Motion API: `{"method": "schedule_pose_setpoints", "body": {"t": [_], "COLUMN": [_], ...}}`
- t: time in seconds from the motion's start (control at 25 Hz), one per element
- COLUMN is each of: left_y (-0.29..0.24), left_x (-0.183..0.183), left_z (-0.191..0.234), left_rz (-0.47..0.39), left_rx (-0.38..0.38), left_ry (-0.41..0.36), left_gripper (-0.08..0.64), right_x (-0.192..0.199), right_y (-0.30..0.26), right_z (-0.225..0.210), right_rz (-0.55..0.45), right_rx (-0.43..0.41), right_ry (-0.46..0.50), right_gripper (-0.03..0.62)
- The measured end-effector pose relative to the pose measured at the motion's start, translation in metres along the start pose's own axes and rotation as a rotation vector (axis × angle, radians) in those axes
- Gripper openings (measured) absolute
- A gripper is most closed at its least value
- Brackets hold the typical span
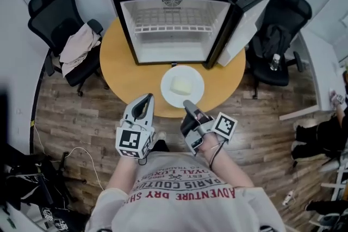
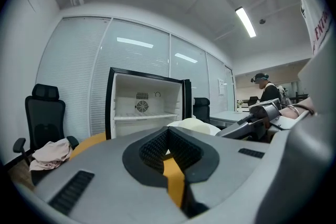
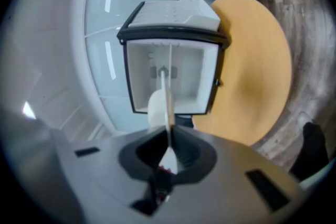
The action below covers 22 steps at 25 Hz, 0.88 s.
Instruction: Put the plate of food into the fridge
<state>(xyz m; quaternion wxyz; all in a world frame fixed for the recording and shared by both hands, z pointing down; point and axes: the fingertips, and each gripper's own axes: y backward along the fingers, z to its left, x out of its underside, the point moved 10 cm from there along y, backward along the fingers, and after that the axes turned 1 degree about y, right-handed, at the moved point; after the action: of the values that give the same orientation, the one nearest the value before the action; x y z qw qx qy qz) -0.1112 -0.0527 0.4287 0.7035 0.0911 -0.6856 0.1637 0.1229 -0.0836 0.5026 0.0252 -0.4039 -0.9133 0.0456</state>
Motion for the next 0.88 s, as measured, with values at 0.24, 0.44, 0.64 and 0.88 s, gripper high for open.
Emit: {"method": "schedule_pose_setpoints", "body": {"t": [0.24, 0.44, 0.64, 0.88], "left_y": [-0.057, -0.089, -0.108, -0.13], "left_x": [-0.017, -0.025, -0.025, -0.025], "left_z": [0.06, 0.094, 0.117, 0.13], "left_rz": [-0.022, -0.021, -0.011, -0.006], "left_rx": [0.055, 0.096, 0.076, 0.029], "left_ry": [-0.019, -0.036, -0.013, 0.004], "left_gripper": [0.026, 0.026, 0.026, 0.026], "right_x": [-0.026, -0.037, -0.052, -0.078], "right_y": [-0.066, -0.111, -0.141, -0.17], "right_z": [0.016, 0.023, 0.026, 0.033], "right_rz": [-0.069, -0.096, -0.091, -0.065], "right_rx": [-0.021, -0.034, -0.024, -0.028], "right_ry": [0.007, -0.006, -0.014, -0.026], "right_gripper": [0.038, 0.038, 0.038, 0.039]}}
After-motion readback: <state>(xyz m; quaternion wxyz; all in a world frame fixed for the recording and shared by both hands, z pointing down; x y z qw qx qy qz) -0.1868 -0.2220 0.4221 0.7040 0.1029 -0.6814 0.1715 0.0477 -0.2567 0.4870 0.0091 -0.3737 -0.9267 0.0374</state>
